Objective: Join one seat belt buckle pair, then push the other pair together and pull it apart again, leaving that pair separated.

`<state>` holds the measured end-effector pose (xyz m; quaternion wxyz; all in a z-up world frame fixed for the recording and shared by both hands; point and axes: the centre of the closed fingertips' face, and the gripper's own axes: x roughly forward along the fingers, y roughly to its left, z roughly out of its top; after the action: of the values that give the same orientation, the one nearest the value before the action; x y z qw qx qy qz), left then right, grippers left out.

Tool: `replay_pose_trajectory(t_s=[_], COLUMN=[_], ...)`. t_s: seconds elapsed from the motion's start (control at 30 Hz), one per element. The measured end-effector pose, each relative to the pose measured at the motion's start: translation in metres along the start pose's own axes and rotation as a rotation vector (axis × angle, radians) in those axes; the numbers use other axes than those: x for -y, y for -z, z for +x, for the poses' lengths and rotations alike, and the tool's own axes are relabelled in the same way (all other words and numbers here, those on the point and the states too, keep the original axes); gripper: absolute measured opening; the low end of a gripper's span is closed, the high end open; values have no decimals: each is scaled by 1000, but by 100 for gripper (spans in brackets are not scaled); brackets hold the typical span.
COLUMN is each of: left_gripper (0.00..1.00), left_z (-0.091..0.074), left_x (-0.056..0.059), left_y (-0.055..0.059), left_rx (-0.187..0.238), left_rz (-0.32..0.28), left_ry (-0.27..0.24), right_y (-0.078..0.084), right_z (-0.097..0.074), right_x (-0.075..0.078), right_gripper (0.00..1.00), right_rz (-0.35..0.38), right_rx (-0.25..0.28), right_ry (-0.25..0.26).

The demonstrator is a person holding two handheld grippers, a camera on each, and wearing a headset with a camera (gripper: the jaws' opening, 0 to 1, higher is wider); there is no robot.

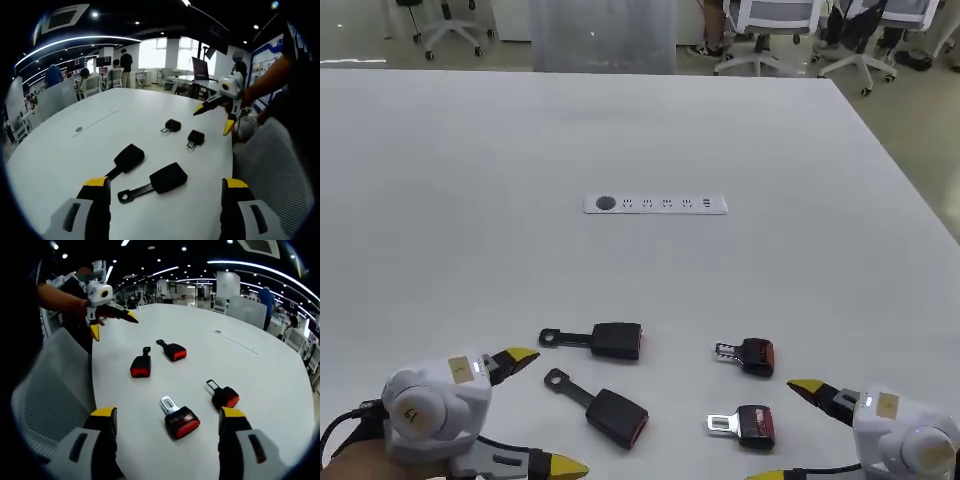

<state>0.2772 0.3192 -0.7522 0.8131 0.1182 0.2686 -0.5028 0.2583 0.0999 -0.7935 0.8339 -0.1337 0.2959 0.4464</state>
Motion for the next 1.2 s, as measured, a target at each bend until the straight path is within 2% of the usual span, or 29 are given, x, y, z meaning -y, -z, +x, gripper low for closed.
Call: replay_pose_trajectory(t_s=[0.37,0.53,0.67,0.73,0.87,0.97,1.2], left_gripper=[89,87,85,84,83,81,78], left_z=[21,30,40,45,52,57,69], left_x=[-3,-2,0,-1,-4,-5,-4], left_y=[13,17,22,23,20,19,24], left_rx=[-55,-71,-106,-119,-118,-127,-192], left_rz=[21,34,77,91,96,116,240], left_ry=[54,83,122,133,149,168,248], right_y=[13,18,20,21,21,21,26], right_z=[10,15,19,22,26,27,30], right_x=[7,8,9,10,12,13,18], right_gripper=[83,80,78,78,76,76,73], right_rz=[-1,-22,-31,-42,-52,-59,-95], right_rx=[-52,-81,-99,-106,-114,-120,-153], right_ry=[-39,-78,-107,-122,-146,-165,-215])
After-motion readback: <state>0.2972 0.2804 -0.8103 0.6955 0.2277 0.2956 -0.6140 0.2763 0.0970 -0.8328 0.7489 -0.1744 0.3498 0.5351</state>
